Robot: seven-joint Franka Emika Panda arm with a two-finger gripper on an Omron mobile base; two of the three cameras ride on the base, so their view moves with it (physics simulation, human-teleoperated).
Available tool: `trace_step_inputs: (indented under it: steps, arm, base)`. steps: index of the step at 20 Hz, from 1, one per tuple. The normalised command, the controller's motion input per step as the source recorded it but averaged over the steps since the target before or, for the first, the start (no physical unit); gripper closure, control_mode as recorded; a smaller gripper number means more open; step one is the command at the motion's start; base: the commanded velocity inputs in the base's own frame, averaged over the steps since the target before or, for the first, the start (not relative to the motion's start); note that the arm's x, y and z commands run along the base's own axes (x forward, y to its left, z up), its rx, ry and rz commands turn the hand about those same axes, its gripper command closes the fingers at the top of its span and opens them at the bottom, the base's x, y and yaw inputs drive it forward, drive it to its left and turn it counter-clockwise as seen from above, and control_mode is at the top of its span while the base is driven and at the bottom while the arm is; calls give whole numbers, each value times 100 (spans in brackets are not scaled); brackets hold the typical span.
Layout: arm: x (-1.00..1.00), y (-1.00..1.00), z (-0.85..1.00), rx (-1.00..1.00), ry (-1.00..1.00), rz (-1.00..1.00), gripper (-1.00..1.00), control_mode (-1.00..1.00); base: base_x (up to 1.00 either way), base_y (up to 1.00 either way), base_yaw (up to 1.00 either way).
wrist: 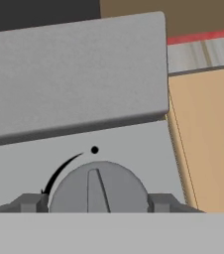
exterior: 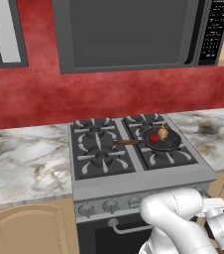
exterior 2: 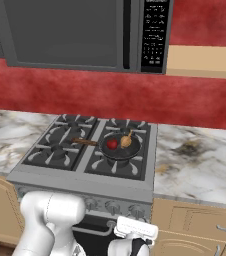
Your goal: Place the pan on the front right burner on the stove. Then place the tomato and the onion in the pan and turn on the front right burner.
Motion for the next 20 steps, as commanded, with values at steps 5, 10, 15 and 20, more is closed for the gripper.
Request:
trace_step_inputs:
  steps: [5,10,15,20]
  arm:
    - [16,5,-7,0,0,0,100,-100]
    - [5,2,-1,0,0,0,100,-100]
    - [0,3,0,-4,0,0,100,-100]
    - [0,7,0,-21,0,2,100,-100]
  base:
    - [0,0,0]
    - [0,0,0]
    - [0,0,0]
    - [0,0,0]
